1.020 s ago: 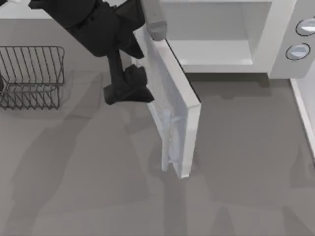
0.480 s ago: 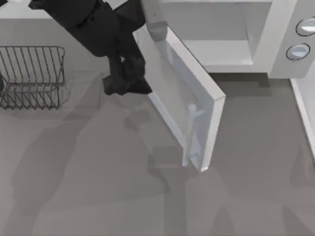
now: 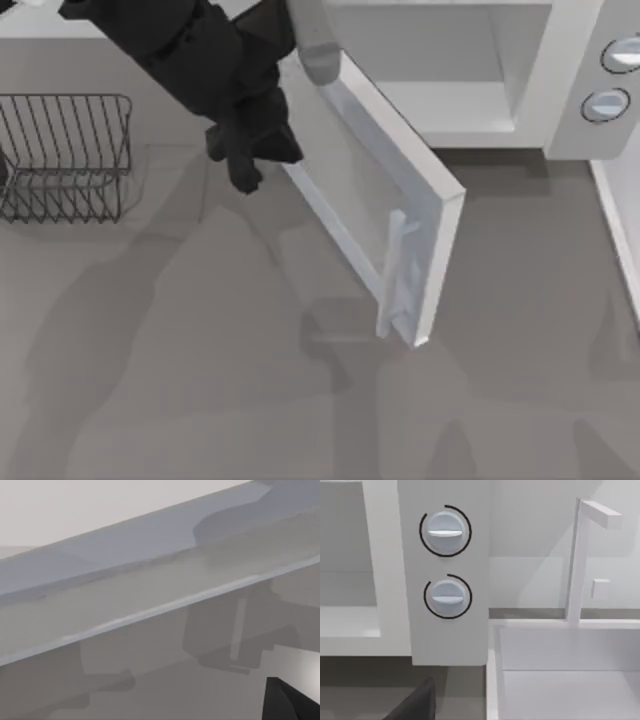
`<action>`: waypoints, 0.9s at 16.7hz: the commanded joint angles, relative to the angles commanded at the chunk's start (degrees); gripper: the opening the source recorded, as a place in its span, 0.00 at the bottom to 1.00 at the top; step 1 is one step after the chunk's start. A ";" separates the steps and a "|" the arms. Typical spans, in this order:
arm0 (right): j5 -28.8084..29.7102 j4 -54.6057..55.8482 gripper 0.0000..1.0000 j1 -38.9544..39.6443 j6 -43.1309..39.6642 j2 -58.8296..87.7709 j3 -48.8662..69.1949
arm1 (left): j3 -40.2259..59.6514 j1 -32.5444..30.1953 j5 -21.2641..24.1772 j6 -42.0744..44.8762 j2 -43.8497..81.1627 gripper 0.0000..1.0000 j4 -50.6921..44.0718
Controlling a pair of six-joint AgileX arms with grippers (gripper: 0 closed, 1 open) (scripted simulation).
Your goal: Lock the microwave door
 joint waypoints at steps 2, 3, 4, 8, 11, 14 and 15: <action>0.00 0.00 1.00 0.00 0.00 0.00 0.00 | 0.00 0.00 0.00 0.00 0.00 0.00 0.00; 0.00 0.00 1.00 0.00 0.00 0.00 0.00 | 0.00 0.00 0.00 0.00 0.00 0.00 0.00; 0.00 0.00 1.00 0.00 0.00 0.00 0.00 | 0.00 0.00 0.00 0.00 0.00 0.00 0.00; 0.00 0.00 1.00 0.00 0.00 0.00 0.00 | 0.16 -0.03 -0.05 -0.13 0.08 0.00 0.05; 0.00 0.00 1.00 0.00 0.00 0.00 0.00 | 1.28 -1.65 -0.59 -1.89 1.43 0.00 0.23; 0.00 0.00 1.00 0.00 0.00 0.00 0.00 | 2.22 -2.69 -0.94 -2.83 1.84 0.00 0.74; 0.00 0.00 1.00 0.00 0.00 0.00 0.00 | 2.22 -2.69 -0.94 -2.83 1.84 0.00 0.74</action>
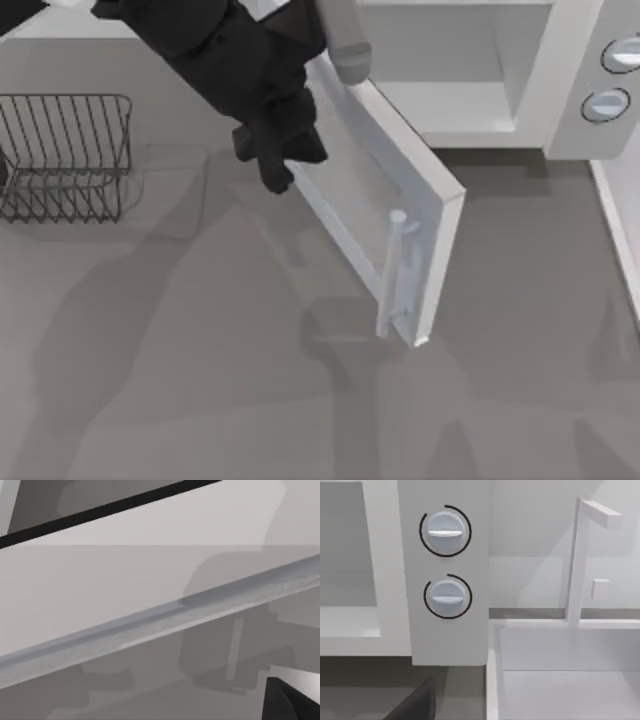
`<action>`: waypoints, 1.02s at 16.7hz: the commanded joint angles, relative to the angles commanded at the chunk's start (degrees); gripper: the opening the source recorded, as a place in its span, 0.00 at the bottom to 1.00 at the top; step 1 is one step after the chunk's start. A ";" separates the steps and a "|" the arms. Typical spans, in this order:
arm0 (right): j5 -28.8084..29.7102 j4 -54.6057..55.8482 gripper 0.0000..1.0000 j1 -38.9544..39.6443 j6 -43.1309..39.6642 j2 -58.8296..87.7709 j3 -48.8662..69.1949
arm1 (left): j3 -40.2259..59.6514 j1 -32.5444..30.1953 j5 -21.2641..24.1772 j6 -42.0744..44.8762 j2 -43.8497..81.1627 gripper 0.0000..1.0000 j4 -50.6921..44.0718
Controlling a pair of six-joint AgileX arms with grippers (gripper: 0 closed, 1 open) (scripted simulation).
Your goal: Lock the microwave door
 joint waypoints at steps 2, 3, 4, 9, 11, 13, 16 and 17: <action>0.00 0.00 1.00 0.00 0.00 0.00 0.00 | -0.07 0.12 0.03 -0.06 -0.09 0.00 -0.01; 0.00 0.00 1.00 0.00 0.00 0.00 0.00 | 0.35 -0.24 -0.11 -0.42 0.18 0.00 0.08; 0.00 0.00 1.00 0.00 0.00 0.00 0.00 | 0.81 -0.74 -0.29 -0.98 0.70 0.00 0.08; 0.00 0.00 1.00 0.00 0.00 0.00 0.00 | 2.35 -2.42 -0.86 -2.62 1.90 0.00 0.46; 0.00 0.00 1.00 0.00 0.00 0.00 0.00 | 2.31 -2.26 -0.79 -2.68 1.83 0.00 0.42; 0.00 0.00 1.00 0.00 0.00 0.00 0.00 | 3.36 -3.20 -0.96 -3.55 2.73 0.00 0.43; 0.00 0.00 1.00 0.00 0.00 0.00 0.00 | 4.97 -4.59 -1.63 -4.98 3.98 0.00 0.61; 0.00 0.00 1.00 0.00 0.00 0.00 0.00 | 5.11 -4.70 -1.70 -5.07 4.02 0.00 0.67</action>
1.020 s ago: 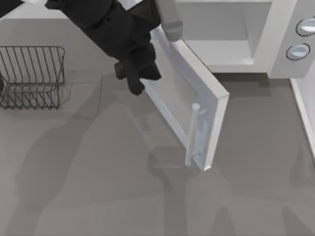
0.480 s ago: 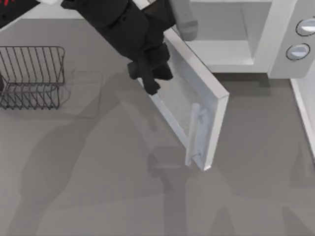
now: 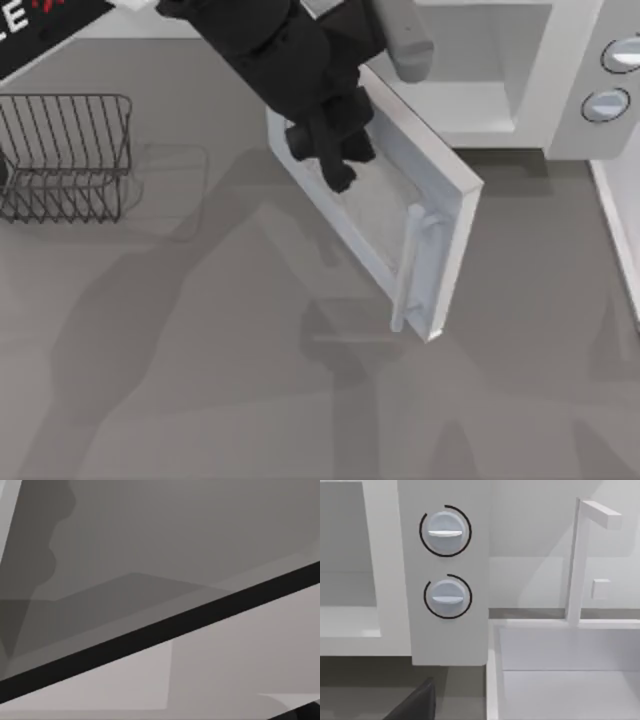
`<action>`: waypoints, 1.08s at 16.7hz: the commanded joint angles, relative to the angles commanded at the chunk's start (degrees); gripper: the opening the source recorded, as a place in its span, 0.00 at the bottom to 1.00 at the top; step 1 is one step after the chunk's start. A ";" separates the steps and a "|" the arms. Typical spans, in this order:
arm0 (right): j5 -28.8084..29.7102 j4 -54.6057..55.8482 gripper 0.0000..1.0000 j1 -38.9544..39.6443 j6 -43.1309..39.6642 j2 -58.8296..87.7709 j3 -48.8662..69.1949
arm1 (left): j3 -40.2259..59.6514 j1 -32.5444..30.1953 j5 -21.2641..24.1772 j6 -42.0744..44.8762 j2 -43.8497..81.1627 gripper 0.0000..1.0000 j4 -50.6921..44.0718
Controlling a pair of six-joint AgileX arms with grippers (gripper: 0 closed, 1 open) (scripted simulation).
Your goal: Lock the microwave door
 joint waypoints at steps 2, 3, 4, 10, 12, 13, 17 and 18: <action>0.00 0.00 1.00 0.00 0.00 0.00 0.00 | 0.00 0.00 0.00 0.00 0.00 0.00 0.00; 0.00 0.00 1.00 0.00 0.00 0.00 0.00 | -0.23 0.27 0.08 0.05 -0.23 0.00 -0.03; 0.00 0.00 1.00 0.00 0.00 0.00 0.00 | -0.03 0.14 0.05 -0.05 -0.06 0.00 -0.06; 0.00 0.00 1.00 0.00 0.00 0.00 0.00 | 2.66 -1.75 -0.64 -1.84 1.96 0.00 -0.10; 0.00 0.00 1.00 0.00 0.00 0.00 0.00 | 3.21 -2.17 -0.83 -2.31 2.34 0.00 -0.05; 0.00 0.00 1.00 0.00 0.00 0.00 0.00 | 3.21 -2.17 -0.83 -2.31 2.34 0.00 -0.05; 0.00 0.00 1.00 0.00 0.00 0.00 0.00 | 2.88 -2.43 -0.82 -2.57 2.11 0.00 -0.17; 0.00 0.00 1.00 0.00 0.00 0.00 0.00 | 2.95 -2.97 -1.21 -2.89 2.16 0.00 -0.37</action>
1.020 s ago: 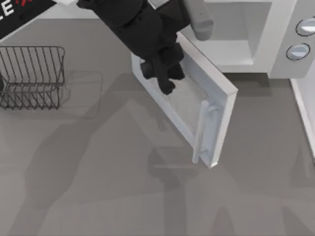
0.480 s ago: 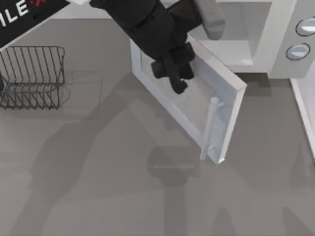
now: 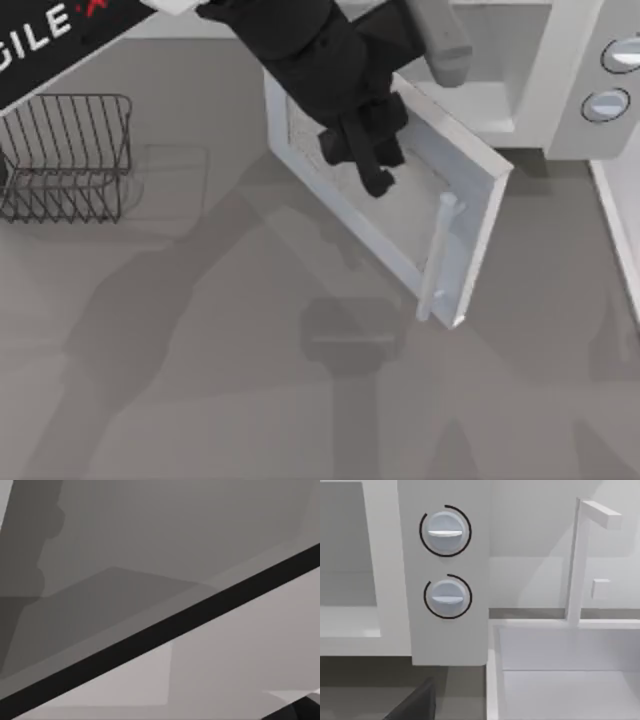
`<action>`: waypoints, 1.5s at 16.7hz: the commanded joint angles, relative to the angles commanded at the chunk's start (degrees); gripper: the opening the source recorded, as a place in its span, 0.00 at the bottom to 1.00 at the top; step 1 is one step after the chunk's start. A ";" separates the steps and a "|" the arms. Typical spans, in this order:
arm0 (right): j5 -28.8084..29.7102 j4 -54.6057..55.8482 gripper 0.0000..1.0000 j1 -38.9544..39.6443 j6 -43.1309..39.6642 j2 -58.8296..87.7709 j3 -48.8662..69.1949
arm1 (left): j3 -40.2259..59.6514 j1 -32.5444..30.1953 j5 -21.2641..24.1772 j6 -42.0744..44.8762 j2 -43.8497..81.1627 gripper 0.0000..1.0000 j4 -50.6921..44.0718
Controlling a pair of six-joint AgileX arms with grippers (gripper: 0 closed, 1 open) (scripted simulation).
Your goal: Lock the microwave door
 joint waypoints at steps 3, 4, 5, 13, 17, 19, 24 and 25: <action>0.00 0.00 1.00 0.00 0.00 0.00 0.00 | 0.29 -1.54 -2.25 -0.85 0.88 0.00 -0.60; 0.00 0.00 1.00 0.00 0.00 0.00 0.00 | 0.27 -1.88 -2.65 -1.14 1.49 0.00 -0.86; 0.00 0.00 1.00 0.00 0.00 0.00 0.00 | 0.19 -2.08 -2.73 -1.46 2.06 0.00 -1.13; 0.00 0.00 1.00 0.00 0.00 0.00 0.00 | 3.95 -1.21 -0.44 -1.59 2.75 0.00 -0.03; 0.00 0.00 1.00 0.00 0.00 0.00 0.00 | 3.76 -1.83 -0.32 -1.77 3.04 0.00 -0.75; 0.00 0.00 1.00 0.00 0.00 0.00 0.00 | 3.89 -2.83 -0.01 -2.35 4.24 0.00 -2.06; 0.00 0.00 1.00 0.00 0.00 0.00 0.00 | 6.54 -3.95 -0.59 -3.63 6.24 0.00 -2.33; 0.00 0.00 1.00 0.00 0.00 0.00 0.00 | 7.49 -3.81 -0.96 -3.66 6.05 0.00 -1.62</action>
